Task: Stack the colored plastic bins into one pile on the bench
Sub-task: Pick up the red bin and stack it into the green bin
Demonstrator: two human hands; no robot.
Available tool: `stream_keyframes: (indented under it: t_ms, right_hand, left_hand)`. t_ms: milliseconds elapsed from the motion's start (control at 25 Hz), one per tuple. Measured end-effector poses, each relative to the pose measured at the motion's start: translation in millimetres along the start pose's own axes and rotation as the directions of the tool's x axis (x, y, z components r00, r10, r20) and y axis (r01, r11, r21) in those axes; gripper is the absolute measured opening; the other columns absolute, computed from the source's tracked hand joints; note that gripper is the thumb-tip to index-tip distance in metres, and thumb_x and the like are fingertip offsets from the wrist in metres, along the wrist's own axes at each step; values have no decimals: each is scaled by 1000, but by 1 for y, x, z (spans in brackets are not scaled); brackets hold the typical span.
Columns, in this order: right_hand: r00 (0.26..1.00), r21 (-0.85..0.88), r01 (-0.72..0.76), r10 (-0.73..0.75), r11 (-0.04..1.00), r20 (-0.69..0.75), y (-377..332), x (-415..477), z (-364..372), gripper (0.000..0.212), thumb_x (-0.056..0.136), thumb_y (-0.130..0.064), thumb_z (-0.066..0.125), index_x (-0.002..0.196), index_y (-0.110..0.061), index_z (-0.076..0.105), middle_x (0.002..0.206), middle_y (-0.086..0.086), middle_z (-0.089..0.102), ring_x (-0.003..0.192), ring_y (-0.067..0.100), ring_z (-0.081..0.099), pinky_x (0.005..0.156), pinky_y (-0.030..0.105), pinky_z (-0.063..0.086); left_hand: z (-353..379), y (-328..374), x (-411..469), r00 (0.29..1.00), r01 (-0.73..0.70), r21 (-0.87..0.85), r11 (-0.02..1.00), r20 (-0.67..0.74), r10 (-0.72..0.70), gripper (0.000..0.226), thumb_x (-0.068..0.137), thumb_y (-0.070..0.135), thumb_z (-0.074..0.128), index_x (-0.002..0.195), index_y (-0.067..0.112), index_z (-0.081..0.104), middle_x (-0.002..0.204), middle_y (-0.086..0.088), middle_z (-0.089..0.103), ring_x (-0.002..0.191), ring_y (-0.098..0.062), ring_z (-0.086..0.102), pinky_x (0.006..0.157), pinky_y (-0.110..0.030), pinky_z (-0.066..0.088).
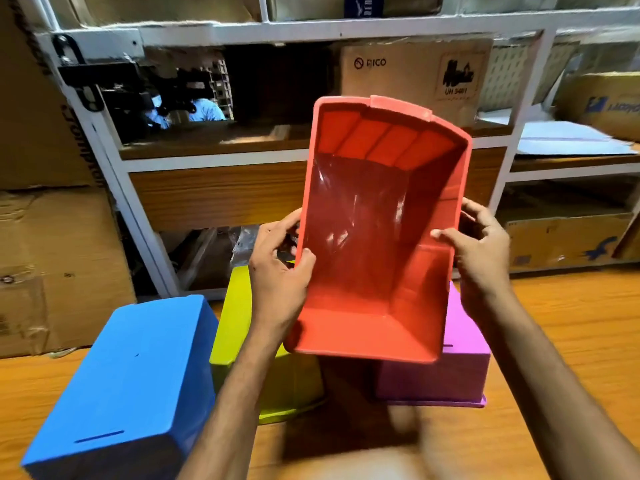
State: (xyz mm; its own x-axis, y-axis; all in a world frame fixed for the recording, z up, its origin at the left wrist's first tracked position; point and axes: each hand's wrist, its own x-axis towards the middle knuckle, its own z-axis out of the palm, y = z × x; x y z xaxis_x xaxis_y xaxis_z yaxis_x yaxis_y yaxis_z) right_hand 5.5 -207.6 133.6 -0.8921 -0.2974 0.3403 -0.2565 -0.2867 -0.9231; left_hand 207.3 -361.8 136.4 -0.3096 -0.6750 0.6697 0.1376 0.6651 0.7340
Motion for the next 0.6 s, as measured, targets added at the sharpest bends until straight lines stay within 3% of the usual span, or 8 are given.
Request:
stream_keyframes:
  t_ms: [120,320,400,480,600]
  right_hand:
    - [966,29,-122,112,992,235,5,-26,-13,90,72,25,53,145,-28,55,130,-1,71,108,14,66,76,28,58]
    - [934,5,-114,105,994,341,-11,-51,-27,75,78,23,62,141,-18,59,132,3,70,125,24,64,99,36,55]
    - [940,5,-134,126,991,317,-27,-55,-29,66,80,19,65,137,-13,63,127,6,72,118,24,68,93,31,58]
    - [930,33,-198,177,980,321,-46,-58,-30,59,80,14,66,133,-12,66,123,10,73,102,24,73,78,23,60]
    - [919,25,-284,265,959,291,-66,-62,-36,49,82,9,63,127,-11,69,109,14,75,64,14,65,51,15,51]
  left_hand:
    - [-10,1,3,997,74,-56,996,30,-72,53,80,-16,66,125,10,70,112,-2,67,90,14,59,77,-3,41]
    - [-30,-13,9,954,259,-154,954,196,-227,48,85,-3,75,124,24,70,116,10,75,103,0,69,89,-16,53]
    - [-40,-15,15,902,352,-164,921,321,-288,47,87,5,76,127,30,70,120,12,74,110,-6,70,89,-24,56]
    - [-46,-14,22,827,463,-158,872,432,-360,44,89,10,74,128,29,70,122,9,74,107,-9,70,82,-26,58]
    - [-46,-11,28,686,659,-244,711,582,-436,35,93,10,68,126,21,71,110,-2,75,66,-4,65,53,-15,49]
